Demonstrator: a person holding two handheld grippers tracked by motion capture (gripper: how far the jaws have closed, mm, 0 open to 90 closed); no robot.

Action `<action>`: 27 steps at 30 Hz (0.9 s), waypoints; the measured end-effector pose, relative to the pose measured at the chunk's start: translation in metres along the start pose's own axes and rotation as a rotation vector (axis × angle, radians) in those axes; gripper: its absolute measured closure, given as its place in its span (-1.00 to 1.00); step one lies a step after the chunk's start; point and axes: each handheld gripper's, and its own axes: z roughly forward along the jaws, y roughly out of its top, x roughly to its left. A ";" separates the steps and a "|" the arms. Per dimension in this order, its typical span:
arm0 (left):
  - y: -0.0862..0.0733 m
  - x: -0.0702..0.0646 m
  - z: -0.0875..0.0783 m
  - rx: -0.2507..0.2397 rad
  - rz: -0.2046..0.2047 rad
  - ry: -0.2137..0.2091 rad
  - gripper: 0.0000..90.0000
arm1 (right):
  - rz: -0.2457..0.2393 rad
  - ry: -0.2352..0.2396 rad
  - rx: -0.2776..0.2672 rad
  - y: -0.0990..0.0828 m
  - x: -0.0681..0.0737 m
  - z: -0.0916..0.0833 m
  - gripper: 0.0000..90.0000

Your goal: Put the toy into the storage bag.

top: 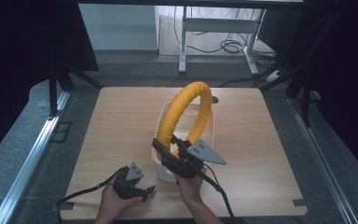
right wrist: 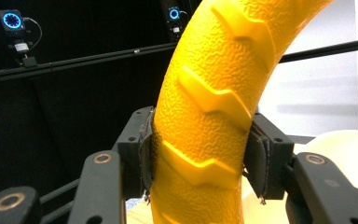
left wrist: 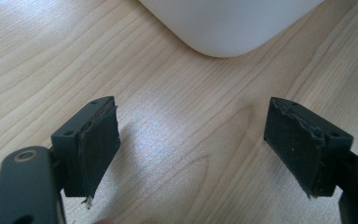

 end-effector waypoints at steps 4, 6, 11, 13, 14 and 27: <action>0.000 0.000 0.000 0.002 0.000 -0.003 -0.59 | -0.003 -0.006 0.002 -0.002 0.000 -0.002 0.10; 0.000 0.000 0.001 0.004 0.000 -0.003 -0.59 | -0.006 -0.007 0.012 -0.002 0.000 -0.003 0.10; 0.000 0.000 0.001 0.004 -0.002 -0.005 -0.59 | 0.002 -0.005 0.039 -0.004 -0.001 -0.004 0.10; 0.000 0.000 0.001 0.005 -0.003 -0.005 -0.59 | 0.030 -0.003 0.048 -0.005 -0.003 -0.005 0.10; 0.000 0.000 0.002 0.006 -0.004 -0.005 -0.59 | 0.036 -0.003 0.056 -0.005 -0.004 -0.006 0.10; 0.000 -0.001 0.003 0.011 -0.005 -0.007 -0.59 | 0.075 -0.019 0.111 -0.008 -0.010 -0.005 0.06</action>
